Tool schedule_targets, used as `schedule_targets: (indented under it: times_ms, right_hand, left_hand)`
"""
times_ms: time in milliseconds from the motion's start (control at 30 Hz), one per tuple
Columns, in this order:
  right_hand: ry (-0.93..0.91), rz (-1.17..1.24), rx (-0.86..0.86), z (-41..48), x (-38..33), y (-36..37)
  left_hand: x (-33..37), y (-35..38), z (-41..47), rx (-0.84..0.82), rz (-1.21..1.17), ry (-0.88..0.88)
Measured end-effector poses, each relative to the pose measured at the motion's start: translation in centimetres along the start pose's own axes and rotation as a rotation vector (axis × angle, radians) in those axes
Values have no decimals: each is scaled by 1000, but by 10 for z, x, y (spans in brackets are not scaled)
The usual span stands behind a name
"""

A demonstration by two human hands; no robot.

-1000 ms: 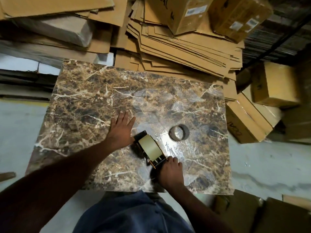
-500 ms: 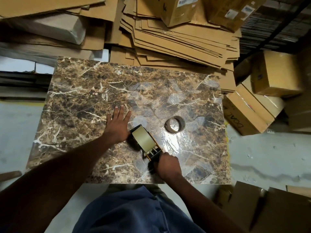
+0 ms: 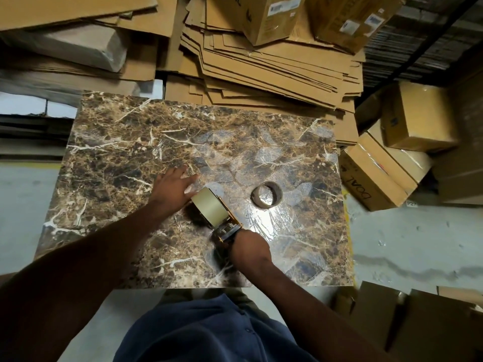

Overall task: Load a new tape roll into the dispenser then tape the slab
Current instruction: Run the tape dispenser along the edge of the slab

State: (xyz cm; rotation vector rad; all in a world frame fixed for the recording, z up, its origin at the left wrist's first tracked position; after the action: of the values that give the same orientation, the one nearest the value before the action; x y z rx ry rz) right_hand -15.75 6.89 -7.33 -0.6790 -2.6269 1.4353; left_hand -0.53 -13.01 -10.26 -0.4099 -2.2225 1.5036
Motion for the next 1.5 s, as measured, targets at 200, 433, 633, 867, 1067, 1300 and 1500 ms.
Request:
schedule_targets:
  times_ms: [200, 433, 633, 867, 1067, 1300, 1500]
  right_hand:
    - [-30, -108, 37, 13, -33, -35]
    - [-78, -288, -131, 25, -57, -55]
    - [-76, -351, -226, 18, -55, -51]
    - [-91, -406, -248, 12, -48, -47]
    - [-118, -482, -261, 6, -46, -47]
    - [-50, -467, -286, -1, -24, -34]
    - [-15, -483, -305, -14, -4, -23]
  left_hand:
    - [1, -2, -4, -55, 3, -39]
    - [3, -6, -7, -69, -35, -65]
    - [3, -8, -7, -68, 1, -47]
    - [3, -11, -10, -30, -47, -44]
    - [3, -12, -11, -42, -108, -68]
    - [1, -9, -9, -44, -96, -69]
    - [-1, -4, -6, -17, -78, -57]
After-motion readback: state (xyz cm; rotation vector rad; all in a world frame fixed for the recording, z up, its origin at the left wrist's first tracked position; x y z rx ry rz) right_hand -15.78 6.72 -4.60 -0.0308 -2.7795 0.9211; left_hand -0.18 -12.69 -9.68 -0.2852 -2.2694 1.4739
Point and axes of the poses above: each hand's wrist, its own z-axis towards the middle knuckle, its own y-axis out of the palm, x = y × z, the point moved 9 cm from there along z, towards the middle knuckle, and after that the axes turned 3 degrees about x, right-handed, at the moved point
